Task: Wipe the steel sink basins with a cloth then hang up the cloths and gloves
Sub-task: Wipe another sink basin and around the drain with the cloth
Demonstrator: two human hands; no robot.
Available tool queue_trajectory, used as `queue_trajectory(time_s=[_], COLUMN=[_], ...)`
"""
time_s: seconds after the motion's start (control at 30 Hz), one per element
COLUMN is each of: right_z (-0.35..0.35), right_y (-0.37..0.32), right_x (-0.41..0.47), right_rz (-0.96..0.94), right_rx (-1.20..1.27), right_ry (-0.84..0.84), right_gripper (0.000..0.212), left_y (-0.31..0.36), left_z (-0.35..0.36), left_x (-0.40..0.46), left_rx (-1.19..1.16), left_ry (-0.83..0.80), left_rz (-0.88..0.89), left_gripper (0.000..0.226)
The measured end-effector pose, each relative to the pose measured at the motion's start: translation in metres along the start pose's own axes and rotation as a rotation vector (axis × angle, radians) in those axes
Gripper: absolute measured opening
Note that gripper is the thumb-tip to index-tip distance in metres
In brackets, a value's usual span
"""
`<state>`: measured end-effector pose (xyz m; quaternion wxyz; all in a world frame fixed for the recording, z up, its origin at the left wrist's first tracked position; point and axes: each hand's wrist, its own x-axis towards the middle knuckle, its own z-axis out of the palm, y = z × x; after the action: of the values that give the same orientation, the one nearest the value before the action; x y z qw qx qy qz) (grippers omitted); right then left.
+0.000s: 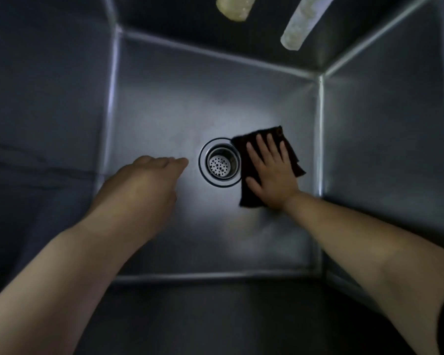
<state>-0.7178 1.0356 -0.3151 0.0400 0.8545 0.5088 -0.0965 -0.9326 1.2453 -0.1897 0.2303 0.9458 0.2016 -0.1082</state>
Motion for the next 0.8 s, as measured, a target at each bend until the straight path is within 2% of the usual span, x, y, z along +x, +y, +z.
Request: queue_trajectory(time_s=[0.2, 0.27, 0.37, 0.47, 0.63, 0.8], right_z=[-0.017, -0.022, -0.026, -0.026, -0.022, -0.013], right_y=[0.032, 0.044, 0.061, 0.073, 0.081, 0.053], right_x=[0.104, 0.129, 0.143, 0.137, 0.099, 0.030], right_rz=[0.343, 0.398, 0.377, 0.347, 0.540, 0.568], right_rx=[-0.003, 0.003, 0.006, 0.011, 0.059, 0.043], right_ry=[0.062, 0.073, 0.091, 0.088, 0.055, 0.061], right_gripper=[0.073, 0.073, 0.071, 0.070, 0.069, 0.069], left_y=[-0.005, -0.008, -0.010, -0.011, -0.009, -0.003], left_z=[0.009, 0.011, 0.011, 0.011, 0.012, 0.002], left_x=[0.004, 0.005, 0.005, 0.004, 0.006, 0.000], left_rx=[0.023, 0.030, 0.038, 0.023, 0.011, 0.028], left_ry=[-0.029, -0.055, -0.068, -0.071, -0.056, -0.002], left_rz=[-0.006, -0.014, -0.014, -0.012, -0.001, 0.097], left_gripper=[0.063, 0.063, 0.064, 0.063, 0.061, 0.063])
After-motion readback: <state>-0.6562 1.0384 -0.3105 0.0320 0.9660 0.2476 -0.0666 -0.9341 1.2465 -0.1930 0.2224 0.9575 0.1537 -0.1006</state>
